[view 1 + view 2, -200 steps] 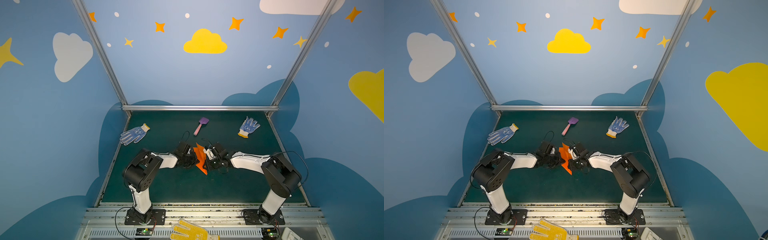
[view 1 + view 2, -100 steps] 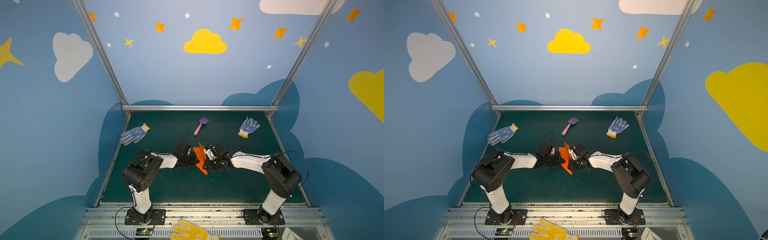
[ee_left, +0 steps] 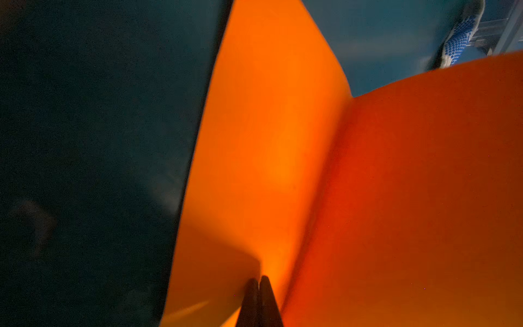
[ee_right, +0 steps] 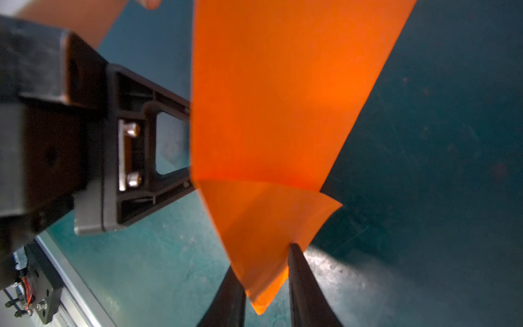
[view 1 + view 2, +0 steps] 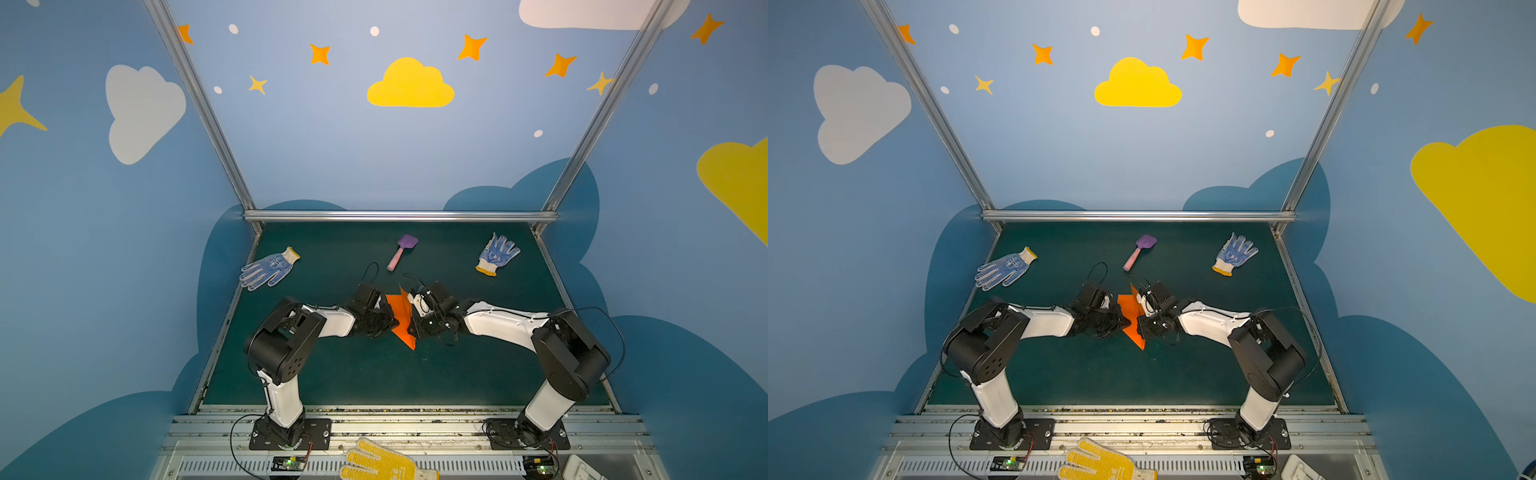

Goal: Fold a paper plane with a square sheet of paper (fold left side to right side)
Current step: 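Hold the folded paper upright with the left gripper while the right pinches its point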

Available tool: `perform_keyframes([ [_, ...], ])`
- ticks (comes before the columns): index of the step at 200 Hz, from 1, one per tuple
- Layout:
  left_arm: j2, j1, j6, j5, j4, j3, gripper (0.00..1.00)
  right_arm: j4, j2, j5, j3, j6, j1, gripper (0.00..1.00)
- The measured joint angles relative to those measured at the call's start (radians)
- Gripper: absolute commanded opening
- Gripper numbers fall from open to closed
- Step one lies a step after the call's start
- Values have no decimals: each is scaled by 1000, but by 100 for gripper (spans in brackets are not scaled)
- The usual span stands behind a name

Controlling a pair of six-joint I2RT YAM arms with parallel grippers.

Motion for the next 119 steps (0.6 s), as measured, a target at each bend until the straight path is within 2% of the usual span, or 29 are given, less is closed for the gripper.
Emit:
perform_keyframes([
  [30,0,1,0,1,5,-3,4,-1,13,10,1,-4,11,23],
  [71,0,1,0,1,8,-4,4,-10,26,24,2,-8,22,6],
  [85,0,1,0,1,9,-5,4,-16,28,26,8,-8,24,3],
  [106,0,1,0,3,9,-5,4,-21,32,24,26,-9,27,3],
  [119,0,1,0,3,9,-5,4,-22,38,20,37,-10,31,8],
])
